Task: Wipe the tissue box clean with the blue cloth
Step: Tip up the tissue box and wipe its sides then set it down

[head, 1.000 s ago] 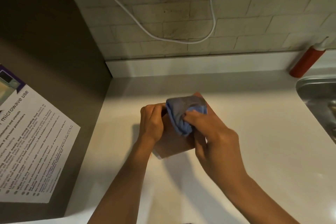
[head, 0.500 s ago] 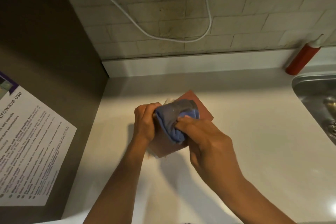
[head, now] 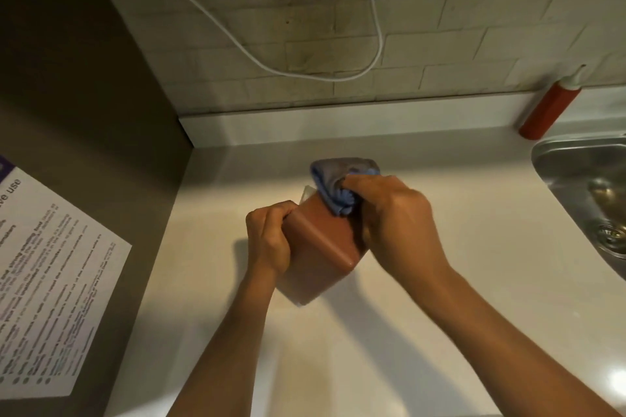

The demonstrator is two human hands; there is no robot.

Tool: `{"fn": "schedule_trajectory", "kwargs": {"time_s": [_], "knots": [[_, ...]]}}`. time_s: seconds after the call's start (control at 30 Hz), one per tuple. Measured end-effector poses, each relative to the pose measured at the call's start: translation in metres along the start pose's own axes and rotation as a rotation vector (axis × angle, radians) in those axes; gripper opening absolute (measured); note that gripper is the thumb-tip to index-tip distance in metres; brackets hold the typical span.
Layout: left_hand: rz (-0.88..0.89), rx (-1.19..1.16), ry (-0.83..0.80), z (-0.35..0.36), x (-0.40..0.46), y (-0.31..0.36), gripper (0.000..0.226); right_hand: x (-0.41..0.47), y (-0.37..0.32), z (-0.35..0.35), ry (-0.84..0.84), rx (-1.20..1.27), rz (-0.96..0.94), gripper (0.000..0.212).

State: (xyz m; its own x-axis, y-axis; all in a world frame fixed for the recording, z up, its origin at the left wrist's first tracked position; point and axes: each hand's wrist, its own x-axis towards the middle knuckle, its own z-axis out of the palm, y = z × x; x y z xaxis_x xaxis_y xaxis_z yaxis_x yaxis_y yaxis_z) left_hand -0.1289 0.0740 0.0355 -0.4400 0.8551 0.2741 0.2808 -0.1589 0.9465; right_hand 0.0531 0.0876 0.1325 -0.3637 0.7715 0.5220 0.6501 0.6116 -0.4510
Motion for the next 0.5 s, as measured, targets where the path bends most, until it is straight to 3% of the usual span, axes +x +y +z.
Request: {"fn": "schedule_trajectory", "kwargs": {"time_s": [0.17,0.37,0.5], "knots": [[0.125,0.085,-0.104,-0.005,0.009,0.008,0.048,-0.030,0.020,-0.010,0.025,-0.057,0.126,0.046],[0.121,0.086,-0.107,-0.006,0.007,0.006,0.034,-0.018,-0.012,0.004,0.053,0.011,0.042,0.034],[0.138,0.036,-0.122,-0.010,0.004,0.010,0.044,-0.003,0.009,0.000,0.004,-0.012,0.122,0.039]]}}
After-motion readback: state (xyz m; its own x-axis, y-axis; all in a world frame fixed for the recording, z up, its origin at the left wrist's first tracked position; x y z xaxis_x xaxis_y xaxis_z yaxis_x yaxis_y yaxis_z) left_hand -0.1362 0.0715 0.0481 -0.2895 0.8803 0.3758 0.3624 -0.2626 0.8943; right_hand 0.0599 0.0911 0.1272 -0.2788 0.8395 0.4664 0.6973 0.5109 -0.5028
